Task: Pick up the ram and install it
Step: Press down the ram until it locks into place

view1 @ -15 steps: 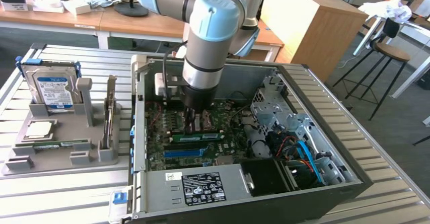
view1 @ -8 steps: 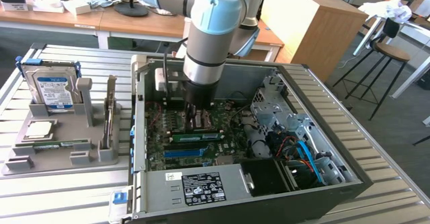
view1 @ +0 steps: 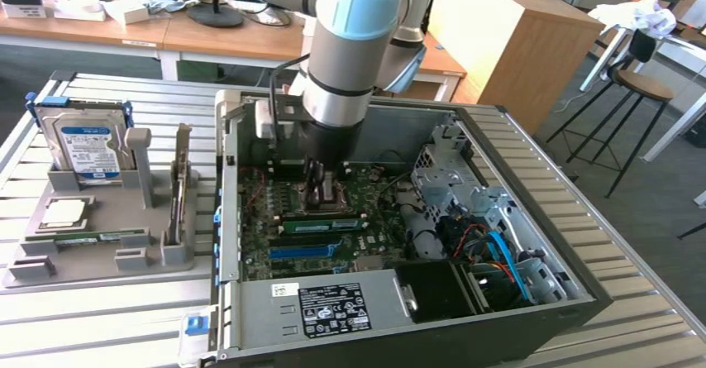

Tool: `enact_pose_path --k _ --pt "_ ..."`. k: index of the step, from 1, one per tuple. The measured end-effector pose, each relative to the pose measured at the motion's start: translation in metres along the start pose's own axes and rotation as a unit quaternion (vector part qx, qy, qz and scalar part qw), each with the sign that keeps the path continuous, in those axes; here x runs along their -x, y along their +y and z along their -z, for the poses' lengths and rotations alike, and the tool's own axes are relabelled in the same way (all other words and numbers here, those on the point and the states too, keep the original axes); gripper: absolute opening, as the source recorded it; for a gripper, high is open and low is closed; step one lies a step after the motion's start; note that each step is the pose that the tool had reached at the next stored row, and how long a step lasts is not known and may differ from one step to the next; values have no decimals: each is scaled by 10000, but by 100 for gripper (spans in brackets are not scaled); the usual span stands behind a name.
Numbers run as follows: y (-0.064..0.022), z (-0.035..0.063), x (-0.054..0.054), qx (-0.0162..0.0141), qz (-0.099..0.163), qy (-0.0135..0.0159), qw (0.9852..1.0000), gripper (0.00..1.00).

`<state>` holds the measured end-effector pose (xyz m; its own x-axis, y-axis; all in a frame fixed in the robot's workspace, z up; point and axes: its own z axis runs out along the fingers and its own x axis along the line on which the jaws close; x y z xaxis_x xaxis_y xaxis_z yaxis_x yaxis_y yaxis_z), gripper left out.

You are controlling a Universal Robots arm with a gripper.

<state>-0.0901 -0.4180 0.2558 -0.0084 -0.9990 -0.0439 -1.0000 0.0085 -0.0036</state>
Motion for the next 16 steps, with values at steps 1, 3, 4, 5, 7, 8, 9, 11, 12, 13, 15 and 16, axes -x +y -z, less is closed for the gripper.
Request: enact_pose_path --k 1,3,4,5,7,8,9,11,12,13,15,16 --pt "0 18 1 0 0 0 10000 10" --pt "0 52 2 0 0 0 10000 10" --pt "0 81 3 0 0 0 10000 10" --pt "0 95 4 0 0 0 10000 10" --pt "0 119 5 0 0 0 10000 10" --pt "-1 130 6 0 0 0 10000 10" --pt "-1 142 6 0 0 0 10000 10" --pt "-1 168 7 0 0 0 10000 10" --pt "-1 180 8 0 0 0 10000 10" --pt "-1 192 8 0 0 0 10000 10" --pt "-1 215 9 0 0 0 10000 10" --pt "-1 225 10 0 0 0 10000 10"
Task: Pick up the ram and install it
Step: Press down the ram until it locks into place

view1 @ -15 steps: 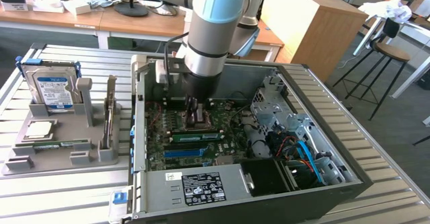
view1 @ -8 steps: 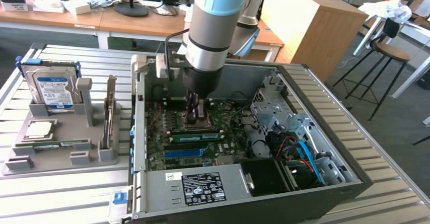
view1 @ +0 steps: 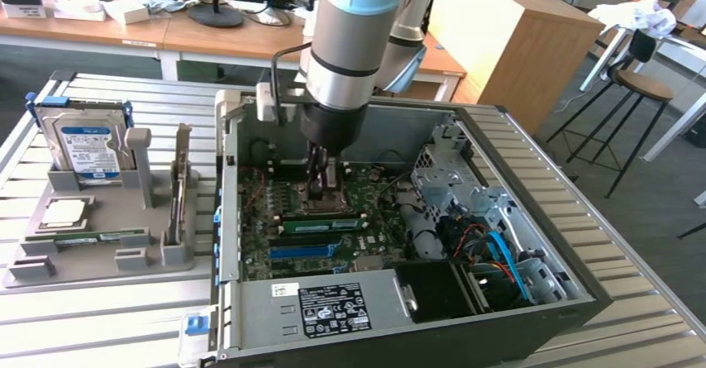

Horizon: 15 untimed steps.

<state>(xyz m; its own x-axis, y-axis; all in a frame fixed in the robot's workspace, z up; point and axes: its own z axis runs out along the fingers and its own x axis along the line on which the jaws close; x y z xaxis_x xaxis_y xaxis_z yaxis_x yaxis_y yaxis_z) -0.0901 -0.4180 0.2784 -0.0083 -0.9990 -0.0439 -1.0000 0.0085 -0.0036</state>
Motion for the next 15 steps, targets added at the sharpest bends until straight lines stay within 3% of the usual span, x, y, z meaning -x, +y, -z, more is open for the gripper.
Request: enact_pose_path --k 8,15 --pt "0 82 4 0 0 0 10000 10" --pt "-3 86 4 0 1 0 10000 10"
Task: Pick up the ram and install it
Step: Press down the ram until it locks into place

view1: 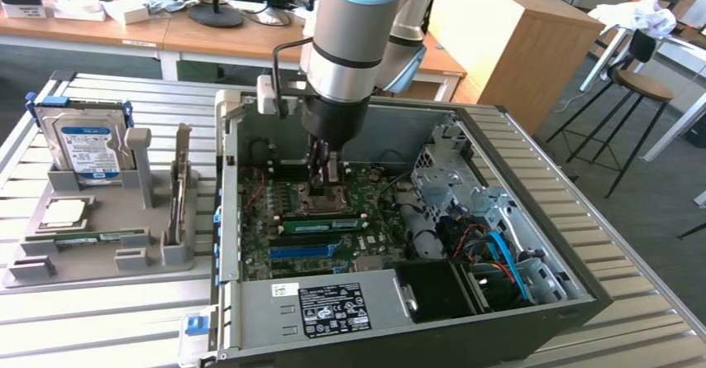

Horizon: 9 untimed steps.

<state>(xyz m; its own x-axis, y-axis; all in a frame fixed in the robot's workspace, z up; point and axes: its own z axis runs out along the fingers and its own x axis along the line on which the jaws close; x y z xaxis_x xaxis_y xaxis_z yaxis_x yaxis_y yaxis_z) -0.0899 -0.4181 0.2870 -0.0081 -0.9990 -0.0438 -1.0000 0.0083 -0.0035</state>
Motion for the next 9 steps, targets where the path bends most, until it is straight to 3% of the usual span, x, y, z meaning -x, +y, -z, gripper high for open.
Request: enact_pose_path --k 9 --pt "-144 -1 1 0 -1 1 10000 10"
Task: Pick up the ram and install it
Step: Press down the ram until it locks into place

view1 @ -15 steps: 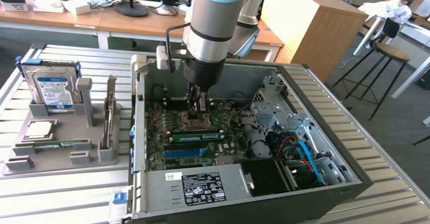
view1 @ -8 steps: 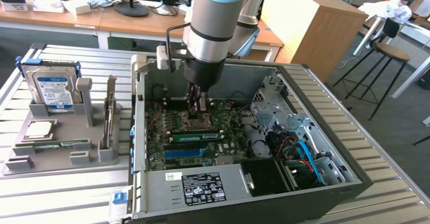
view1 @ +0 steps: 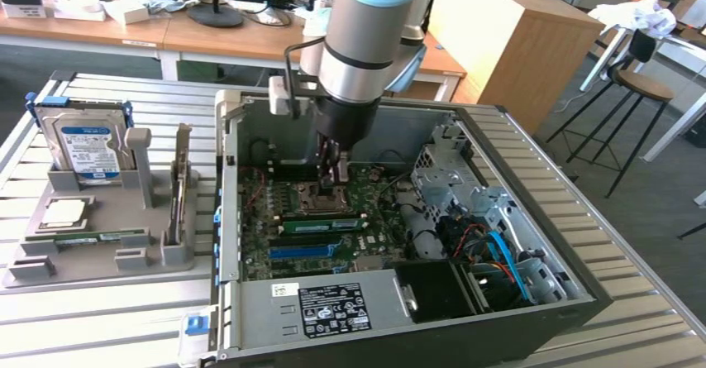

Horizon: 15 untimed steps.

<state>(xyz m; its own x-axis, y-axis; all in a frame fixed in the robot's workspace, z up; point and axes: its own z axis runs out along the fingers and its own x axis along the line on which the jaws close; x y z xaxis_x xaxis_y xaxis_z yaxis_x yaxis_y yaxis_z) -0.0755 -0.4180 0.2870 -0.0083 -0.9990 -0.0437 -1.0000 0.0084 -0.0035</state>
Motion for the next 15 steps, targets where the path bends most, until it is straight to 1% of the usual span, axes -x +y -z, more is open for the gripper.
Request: enact_pose_path --k 10,12,15 --pt "-180 -1 1 0 0 0 10000 10" --pt "-200 -1 1 0 0 -1 10000 10" --pt "-201 -1 2 0 0 0 10000 10"
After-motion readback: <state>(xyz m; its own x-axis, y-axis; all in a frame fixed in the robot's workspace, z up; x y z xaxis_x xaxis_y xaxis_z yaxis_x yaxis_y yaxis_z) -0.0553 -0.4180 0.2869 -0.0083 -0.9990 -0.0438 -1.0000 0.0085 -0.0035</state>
